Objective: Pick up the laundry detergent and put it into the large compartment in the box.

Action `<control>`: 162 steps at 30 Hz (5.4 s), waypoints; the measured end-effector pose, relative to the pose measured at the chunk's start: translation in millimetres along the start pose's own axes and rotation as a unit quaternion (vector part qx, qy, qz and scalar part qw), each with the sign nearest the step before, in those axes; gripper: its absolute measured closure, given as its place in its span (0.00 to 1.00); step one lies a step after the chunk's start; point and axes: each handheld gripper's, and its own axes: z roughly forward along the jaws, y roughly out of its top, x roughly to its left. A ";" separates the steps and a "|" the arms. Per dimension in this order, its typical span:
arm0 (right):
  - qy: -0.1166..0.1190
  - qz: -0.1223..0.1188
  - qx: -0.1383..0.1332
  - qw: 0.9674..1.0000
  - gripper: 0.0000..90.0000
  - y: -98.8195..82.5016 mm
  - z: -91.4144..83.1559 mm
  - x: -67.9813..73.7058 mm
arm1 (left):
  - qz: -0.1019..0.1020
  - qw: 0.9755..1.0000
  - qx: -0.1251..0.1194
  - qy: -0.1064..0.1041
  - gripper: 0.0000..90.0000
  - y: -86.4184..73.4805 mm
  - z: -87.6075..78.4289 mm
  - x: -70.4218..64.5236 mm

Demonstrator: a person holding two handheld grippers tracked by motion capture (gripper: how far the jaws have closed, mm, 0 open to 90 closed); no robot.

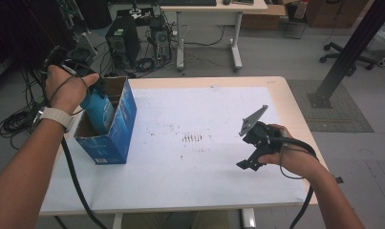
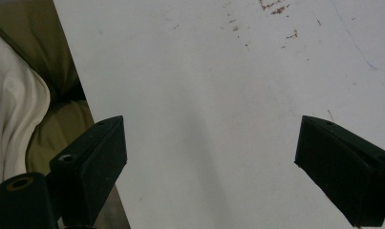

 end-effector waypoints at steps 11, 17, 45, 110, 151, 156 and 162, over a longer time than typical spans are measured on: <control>0.000 0.003 0.001 1.000 0.12 -1.6 -0.1 0.2 | 0.004 1.000 0.007 -0.001 0.42 -5.8 18.5 -1.0; 0.000 0.005 0.001 1.000 0.12 -2.0 -0.1 0.4 | 0.004 1.000 0.008 -0.004 0.42 -8.3 25.7 -1.4; -0.001 0.007 0.003 1.000 0.12 -4.9 1.2 0.2 | 0.007 1.000 0.011 0.002 0.42 -18.6 57.8 -4.5; 0.003 0.014 0.011 1.000 0.12 -9.6 6.0 0.2 | 0.019 0.999 0.029 -0.003 0.26 -16.6 76.7 0.8; 0.003 0.012 0.007 1.000 0.12 -12.1 6.3 2.5 | 0.019 0.999 0.030 -0.001 0.22 -16.8 65.3 -2.2; 0.004 0.012 0.007 1.000 0.12 -11.4 6.1 2.9 | 0.017 0.999 0.029 -0.002 0.21 -17.1 63.6 -2.2; 0.003 0.012 0.007 1.000 0.12 -12.0 5.9 3.2 | 0.017 0.999 0.029 -0.004 0.18 -16.3 59.4 -3.0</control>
